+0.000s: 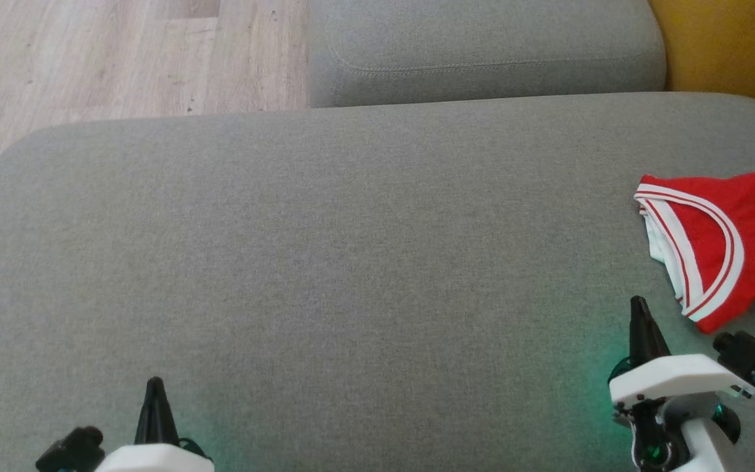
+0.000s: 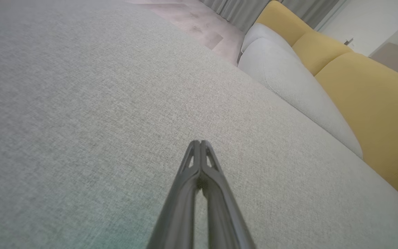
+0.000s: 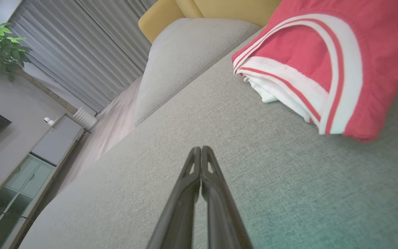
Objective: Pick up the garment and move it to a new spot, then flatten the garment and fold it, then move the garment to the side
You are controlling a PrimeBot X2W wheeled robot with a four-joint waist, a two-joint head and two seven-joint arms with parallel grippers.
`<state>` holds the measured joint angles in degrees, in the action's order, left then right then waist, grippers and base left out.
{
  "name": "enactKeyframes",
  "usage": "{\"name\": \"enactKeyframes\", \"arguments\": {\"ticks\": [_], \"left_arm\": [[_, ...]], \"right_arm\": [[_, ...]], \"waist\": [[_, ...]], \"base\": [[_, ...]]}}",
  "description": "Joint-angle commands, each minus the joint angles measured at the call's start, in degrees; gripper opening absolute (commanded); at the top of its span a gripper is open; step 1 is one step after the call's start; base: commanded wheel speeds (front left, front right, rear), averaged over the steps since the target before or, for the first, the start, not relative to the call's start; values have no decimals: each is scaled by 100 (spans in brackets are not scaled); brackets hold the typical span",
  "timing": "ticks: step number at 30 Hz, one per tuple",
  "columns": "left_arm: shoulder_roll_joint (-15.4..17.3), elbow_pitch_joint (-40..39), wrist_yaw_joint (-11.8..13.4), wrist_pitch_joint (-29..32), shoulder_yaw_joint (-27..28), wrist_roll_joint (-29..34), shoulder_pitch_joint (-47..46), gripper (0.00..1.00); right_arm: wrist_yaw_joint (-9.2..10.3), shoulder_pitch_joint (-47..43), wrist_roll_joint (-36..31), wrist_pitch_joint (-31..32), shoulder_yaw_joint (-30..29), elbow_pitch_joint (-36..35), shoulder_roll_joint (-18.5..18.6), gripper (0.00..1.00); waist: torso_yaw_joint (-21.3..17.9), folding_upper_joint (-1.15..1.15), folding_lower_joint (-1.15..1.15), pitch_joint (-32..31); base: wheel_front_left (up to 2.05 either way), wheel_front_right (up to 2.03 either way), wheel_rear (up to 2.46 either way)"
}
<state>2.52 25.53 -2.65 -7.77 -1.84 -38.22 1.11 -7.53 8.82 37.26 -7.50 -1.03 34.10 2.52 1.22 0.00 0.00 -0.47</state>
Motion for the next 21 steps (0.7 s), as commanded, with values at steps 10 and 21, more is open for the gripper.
{"name": "enactKeyframes", "arguments": {"ticks": [10,21], "left_arm": [[18,-309,-101,177,196,-700,-360,0],[21,-434,-158,363,291,-1400,-416,0]], "right_arm": [[1,114,720,174,-64,-432,17,0],[2,58,1431,357,-136,-667,19,0]], "waist": [[-14,0,0,8],[-30,0,0,16]], "base": [[0,0,0],[0,0,0]]}}
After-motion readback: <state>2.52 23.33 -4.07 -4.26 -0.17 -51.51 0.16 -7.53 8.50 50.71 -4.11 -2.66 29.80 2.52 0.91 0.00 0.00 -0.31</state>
